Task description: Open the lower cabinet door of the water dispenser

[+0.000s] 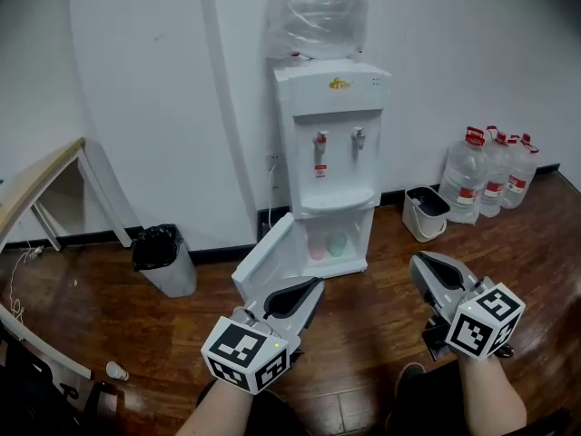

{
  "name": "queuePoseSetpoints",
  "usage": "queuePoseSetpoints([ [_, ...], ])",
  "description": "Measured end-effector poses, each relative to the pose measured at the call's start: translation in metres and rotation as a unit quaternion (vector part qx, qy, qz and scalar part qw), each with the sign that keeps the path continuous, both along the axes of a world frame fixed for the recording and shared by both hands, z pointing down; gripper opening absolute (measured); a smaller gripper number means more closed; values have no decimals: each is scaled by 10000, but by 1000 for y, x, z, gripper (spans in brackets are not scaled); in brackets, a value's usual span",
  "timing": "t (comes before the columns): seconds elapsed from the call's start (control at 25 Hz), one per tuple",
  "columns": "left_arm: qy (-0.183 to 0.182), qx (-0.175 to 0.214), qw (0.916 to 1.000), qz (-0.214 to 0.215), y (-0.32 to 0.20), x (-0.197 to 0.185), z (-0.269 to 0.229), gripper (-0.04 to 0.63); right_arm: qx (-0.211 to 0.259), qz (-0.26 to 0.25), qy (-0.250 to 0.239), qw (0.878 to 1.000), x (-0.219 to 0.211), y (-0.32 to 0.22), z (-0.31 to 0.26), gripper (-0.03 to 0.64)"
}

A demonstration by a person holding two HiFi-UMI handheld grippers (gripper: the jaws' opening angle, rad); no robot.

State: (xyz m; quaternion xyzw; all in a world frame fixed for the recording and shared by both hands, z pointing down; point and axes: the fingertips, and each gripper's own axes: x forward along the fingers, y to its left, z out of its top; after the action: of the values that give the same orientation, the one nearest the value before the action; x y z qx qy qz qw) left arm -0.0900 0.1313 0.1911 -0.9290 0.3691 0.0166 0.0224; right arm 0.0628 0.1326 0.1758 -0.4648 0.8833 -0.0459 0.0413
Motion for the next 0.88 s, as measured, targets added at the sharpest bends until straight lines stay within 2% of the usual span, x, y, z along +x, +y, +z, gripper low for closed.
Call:
queuePoseSetpoints([
  [0.16,73,-198,9998,3,-20,4,7,147,201,168,68,9996,11,-3,-6,2],
  [0.28,-89,-299,9995,-7,-26,11,17,147,11,305,19,9995,23,-15,12,2],
  [0.36,-96,-350,9993,-73,-32,12,18,147,-14,197,-37,9998,20,-23,9,2],
  [0.52,-15,-272,9994,-206,-45,10,17,147,156,105,164,9997,19,-44,8,2],
  [0.68,-14,-274,9986,-447,-54,8,22,147,7,34,97,9999,23,-66,22,2],
  [0.88,-79,-272,9967,-765,-71,1,21,147,121,-372,242,9989,15,-90,21,2],
])
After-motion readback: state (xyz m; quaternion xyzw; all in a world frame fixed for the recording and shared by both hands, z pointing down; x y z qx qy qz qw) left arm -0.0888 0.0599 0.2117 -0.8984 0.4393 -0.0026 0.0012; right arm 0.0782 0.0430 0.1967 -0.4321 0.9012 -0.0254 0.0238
